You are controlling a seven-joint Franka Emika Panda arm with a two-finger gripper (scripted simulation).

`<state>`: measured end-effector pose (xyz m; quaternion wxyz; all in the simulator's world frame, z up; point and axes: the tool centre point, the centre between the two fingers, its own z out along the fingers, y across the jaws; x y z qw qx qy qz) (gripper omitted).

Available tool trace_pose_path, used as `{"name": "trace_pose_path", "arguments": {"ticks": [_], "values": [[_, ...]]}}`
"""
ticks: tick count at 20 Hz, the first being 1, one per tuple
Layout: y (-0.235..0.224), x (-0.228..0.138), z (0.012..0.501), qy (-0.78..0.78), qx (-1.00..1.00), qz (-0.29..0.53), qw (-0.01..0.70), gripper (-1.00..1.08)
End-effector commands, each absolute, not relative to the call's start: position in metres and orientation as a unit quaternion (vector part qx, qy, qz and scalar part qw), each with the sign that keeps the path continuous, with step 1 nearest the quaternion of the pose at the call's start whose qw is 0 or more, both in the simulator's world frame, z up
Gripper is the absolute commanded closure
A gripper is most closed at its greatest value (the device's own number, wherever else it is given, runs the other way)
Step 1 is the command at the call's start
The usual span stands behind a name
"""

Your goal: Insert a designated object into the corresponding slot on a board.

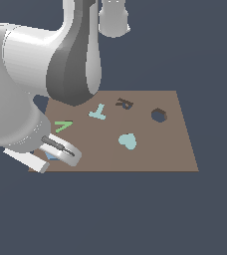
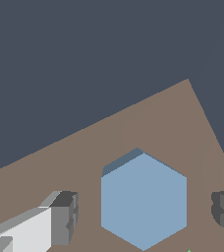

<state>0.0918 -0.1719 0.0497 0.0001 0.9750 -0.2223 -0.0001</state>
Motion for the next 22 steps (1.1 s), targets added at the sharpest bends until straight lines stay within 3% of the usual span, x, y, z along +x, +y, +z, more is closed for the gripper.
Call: {"name": "trace_pose_path", "arguments": {"ticks": [1, 10, 11, 22], "values": [[-0.172, 0.092, 0.049, -0.222, 0.975, 0.000, 0.000, -0.92], [-0.171, 0.092, 0.030, -0.222, 0.975, 0.000, 0.000, -0.92], [-0.171, 0.092, 0.030, -0.222, 0.975, 0.000, 0.000, 1.08], [-0.171, 0.092, 0.030, -0.222, 0.975, 0.000, 0.000, 1.08]]}}
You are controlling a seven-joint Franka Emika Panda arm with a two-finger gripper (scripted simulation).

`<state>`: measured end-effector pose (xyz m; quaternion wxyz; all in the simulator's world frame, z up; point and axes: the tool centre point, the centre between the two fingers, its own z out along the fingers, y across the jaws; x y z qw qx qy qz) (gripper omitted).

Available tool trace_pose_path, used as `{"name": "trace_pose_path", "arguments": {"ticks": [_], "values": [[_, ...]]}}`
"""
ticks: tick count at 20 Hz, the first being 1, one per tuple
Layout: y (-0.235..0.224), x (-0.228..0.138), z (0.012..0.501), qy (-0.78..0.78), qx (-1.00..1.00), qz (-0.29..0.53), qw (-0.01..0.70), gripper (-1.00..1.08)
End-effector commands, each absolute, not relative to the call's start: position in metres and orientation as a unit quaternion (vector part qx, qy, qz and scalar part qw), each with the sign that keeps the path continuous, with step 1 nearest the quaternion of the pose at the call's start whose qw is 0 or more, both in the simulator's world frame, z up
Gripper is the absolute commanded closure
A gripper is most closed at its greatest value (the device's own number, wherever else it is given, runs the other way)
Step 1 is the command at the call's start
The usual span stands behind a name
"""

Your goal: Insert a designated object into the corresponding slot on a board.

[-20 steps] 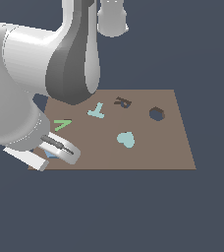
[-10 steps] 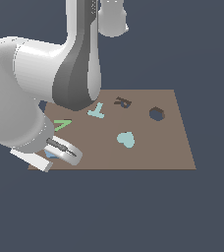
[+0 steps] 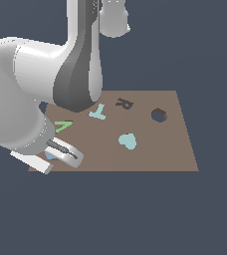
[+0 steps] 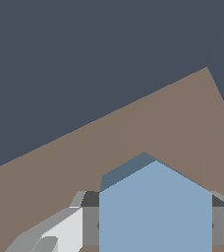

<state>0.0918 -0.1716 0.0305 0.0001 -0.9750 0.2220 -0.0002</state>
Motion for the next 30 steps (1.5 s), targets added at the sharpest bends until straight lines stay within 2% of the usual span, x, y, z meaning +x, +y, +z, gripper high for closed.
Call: {"name": "trace_pose_path", "arguments": {"ticks": [1, 14, 30], "values": [[-0.171, 0.092, 0.030, 0.221, -0.975, 0.000, 0.000, 1.08], [-0.150, 0.116, 0.031, 0.135, -0.991, 0.000, 0.000, 1.08], [-0.067, 0.160, 0.034, -0.120, -0.993, -0.001, 0.000, 1.08]]}}
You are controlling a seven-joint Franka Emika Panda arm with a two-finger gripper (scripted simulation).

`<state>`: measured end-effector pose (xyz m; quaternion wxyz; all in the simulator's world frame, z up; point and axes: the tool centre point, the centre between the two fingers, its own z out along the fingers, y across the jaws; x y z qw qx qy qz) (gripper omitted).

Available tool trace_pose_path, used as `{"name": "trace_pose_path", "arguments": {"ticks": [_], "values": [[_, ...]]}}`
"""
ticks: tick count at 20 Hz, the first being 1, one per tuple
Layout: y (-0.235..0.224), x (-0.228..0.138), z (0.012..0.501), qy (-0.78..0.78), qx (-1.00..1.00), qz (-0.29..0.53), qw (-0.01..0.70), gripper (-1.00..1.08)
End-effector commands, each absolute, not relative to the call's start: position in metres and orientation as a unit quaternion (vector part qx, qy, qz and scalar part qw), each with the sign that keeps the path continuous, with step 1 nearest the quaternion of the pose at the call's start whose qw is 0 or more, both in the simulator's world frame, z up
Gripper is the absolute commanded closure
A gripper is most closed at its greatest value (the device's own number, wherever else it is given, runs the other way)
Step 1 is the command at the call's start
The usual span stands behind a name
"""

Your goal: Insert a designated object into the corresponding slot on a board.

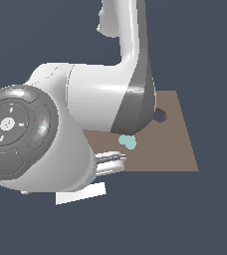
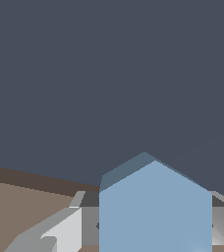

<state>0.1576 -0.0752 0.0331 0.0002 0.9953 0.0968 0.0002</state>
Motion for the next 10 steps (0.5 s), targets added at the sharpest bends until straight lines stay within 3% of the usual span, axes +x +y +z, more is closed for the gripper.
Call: {"name": "trace_pose_path", "arguments": {"ticks": [1, 10], "values": [[-0.062, 0.161, 0.034, 0.135, 0.991, 0.001, 0.000, 1.08], [-0.014, 0.165, 0.035, 0.259, 0.966, 0.001, 0.000, 1.08]]}}
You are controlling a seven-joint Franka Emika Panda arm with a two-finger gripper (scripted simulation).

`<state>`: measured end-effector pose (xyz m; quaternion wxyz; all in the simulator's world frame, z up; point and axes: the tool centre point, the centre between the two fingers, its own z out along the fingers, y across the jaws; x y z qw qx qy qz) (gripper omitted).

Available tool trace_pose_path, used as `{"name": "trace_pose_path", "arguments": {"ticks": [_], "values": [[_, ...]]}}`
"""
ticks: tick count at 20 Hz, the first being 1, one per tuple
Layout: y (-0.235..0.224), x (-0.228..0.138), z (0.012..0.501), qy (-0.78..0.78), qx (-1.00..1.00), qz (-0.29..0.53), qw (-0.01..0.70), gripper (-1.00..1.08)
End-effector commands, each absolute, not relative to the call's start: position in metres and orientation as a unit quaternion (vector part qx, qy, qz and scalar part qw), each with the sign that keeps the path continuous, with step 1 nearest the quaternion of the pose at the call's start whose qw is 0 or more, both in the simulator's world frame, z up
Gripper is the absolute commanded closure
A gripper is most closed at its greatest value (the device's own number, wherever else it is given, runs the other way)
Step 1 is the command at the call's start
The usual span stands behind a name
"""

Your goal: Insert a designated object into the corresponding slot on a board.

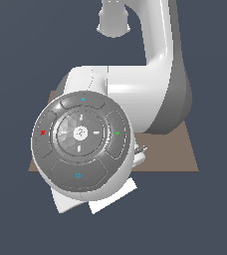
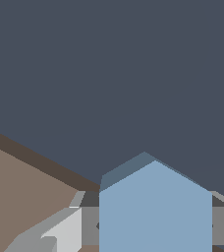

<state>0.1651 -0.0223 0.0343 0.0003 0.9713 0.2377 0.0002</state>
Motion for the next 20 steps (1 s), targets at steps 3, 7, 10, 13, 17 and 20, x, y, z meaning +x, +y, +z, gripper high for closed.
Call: {"name": "trace_pose_path", "arguments": {"ticks": [3, 7, 10, 13, 17, 20], "values": [[0.002, 0.164, 0.035, 0.299, 0.954, 0.001, 0.001, 1.08], [0.023, 0.160, 0.036, 0.354, 0.935, 0.001, 0.001, 1.08], [0.040, 0.154, 0.036, 0.396, 0.918, 0.001, 0.001, 1.08], [0.057, 0.147, 0.037, 0.441, 0.898, 0.001, 0.001, 1.08], [0.081, 0.133, 0.037, 0.504, 0.864, 0.001, 0.001, 1.08], [0.099, 0.120, 0.038, 0.553, 0.833, 0.001, 0.001, 1.08]]}}
